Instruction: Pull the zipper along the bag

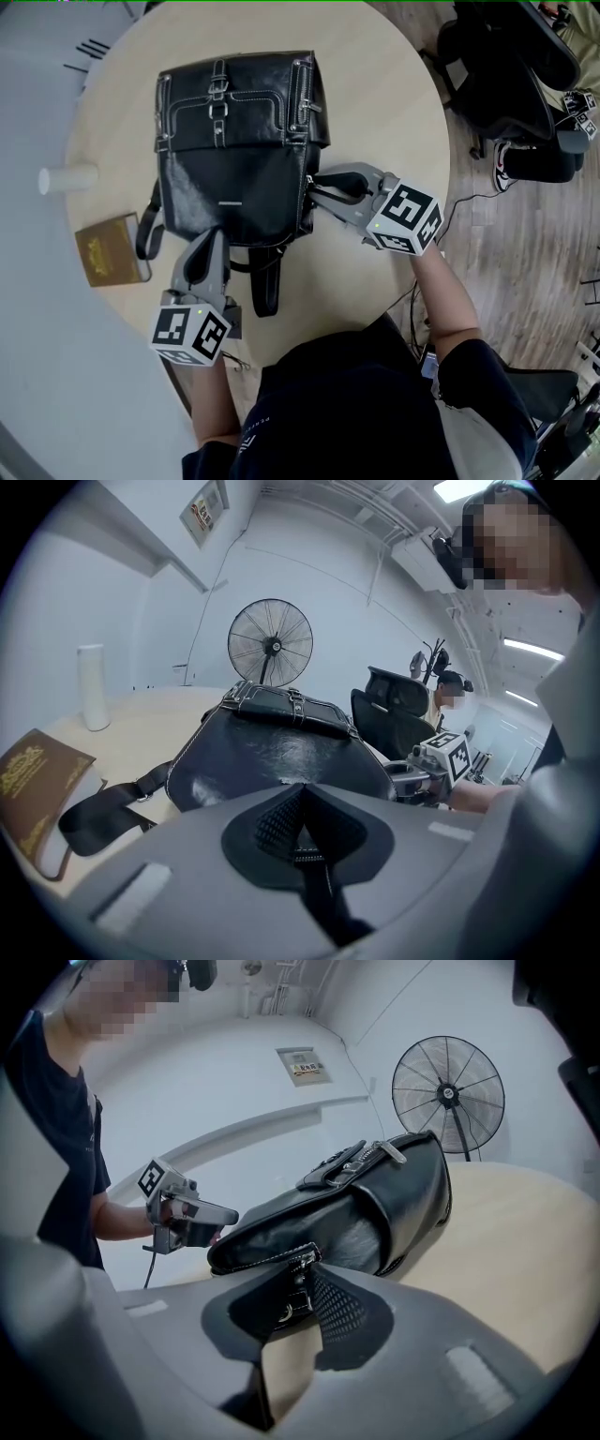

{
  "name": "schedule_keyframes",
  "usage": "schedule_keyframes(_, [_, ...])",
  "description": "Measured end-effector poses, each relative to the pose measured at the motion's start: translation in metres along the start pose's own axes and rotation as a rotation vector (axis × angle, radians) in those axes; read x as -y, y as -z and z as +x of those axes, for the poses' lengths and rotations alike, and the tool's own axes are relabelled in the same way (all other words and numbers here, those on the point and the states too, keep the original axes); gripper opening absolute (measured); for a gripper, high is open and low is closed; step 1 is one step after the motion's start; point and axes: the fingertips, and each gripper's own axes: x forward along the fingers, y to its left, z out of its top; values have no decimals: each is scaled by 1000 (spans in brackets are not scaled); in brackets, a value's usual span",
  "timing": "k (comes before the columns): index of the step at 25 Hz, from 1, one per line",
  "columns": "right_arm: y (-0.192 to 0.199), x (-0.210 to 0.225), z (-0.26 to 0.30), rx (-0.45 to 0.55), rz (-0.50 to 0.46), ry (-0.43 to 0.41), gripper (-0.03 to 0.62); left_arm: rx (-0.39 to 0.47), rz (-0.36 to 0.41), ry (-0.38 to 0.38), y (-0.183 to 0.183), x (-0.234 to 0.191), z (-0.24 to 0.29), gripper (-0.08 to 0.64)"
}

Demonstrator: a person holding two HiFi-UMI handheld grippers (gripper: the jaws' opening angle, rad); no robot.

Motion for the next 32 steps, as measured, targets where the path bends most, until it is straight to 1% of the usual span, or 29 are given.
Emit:
schedule_keyframes(2, [0,1,-3,0,-9,24,65,0,-1,0,0,-1,0,17])
schedule_keyframes(3, [0,2,-5,0,-11,39,14,-1,-1,0,0,-1,0,17])
schedule_keyframes(7, [-1,2,-11,-2,-13,71,14,-11,4,0,1,-1,0,17])
schedule_keyframes(12, [-2,0,-15,-45,-57,122,12,-21,14,14,6,-1,-1,18])
schedule_keyframes(20, [-4,-3,-20,-114,-102,186,12,-59,19,78,19,6,10,28])
schedule_keyframes(24, [-4,-5,-21,-133,-117,204,12,-40,7,119,17,9,16,33])
schedule_keyframes(28, [-4,-8,-20,-158,-145,209,12,-12,-32,165,17,11,21,40])
schedule_keyframes(32, [-4,-12,-20,-181,-171,212,12,38,-67,196,15,11,20,44])
